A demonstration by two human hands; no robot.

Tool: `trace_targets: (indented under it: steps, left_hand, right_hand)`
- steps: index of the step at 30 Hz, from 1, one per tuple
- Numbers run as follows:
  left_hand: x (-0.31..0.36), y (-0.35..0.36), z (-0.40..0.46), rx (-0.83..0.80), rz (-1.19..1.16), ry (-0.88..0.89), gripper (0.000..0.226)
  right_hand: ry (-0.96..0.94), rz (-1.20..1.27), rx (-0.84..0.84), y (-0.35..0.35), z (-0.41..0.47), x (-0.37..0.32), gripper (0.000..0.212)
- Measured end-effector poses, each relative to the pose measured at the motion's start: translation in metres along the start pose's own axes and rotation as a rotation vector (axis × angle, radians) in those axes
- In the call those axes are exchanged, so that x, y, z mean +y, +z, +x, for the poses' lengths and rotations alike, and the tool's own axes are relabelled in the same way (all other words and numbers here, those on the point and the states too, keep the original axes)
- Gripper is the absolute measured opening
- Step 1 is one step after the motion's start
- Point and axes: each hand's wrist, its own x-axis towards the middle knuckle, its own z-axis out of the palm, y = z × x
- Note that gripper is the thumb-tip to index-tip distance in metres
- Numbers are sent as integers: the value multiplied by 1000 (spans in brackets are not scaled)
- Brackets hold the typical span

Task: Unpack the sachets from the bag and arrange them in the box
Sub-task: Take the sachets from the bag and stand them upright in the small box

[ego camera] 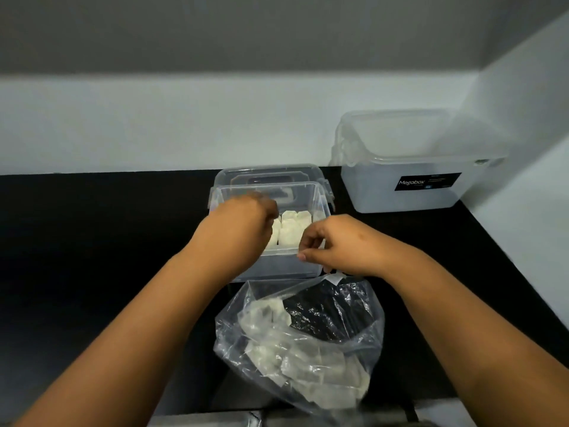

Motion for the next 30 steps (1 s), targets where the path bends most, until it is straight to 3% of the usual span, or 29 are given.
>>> trace_targets:
  steps: [3, 6, 10, 12, 14, 22, 25, 30]
  left_hand:
    - [10, 6, -31, -41, -72, 101, 22]
    - [7, 23, -56, -229, -103, 157, 31]
    - [-2, 51, -83, -564, 4, 178, 79]
    - [-4, 62, -93, -641, 124, 164, 95]
    - [-6, 72, -102, -608, 196, 175, 95]
    - [-15, 106, -134, -280, 220, 184, 58]
    - [-19, 118, -145, -158, 168, 172, 42]
    - [-22, 125, -151, -119, 103, 101, 46]
  right_hand:
    - [53, 23, -68, 14, -16, 12, 14]
    - [106, 60, -136, 33, -26, 24, 10]
    - [126, 53, -196, 59, -31, 34, 4]
    - [125, 24, -207, 71, -30, 37, 4]
    - [130, 21, -213, 81, -29, 38, 5]
    - [232, 79, -139, 115, -18, 37, 5]
    - [258, 136, -122, 124, -11, 31, 15]
    - [273, 126, -84, 140, 3, 15, 27]
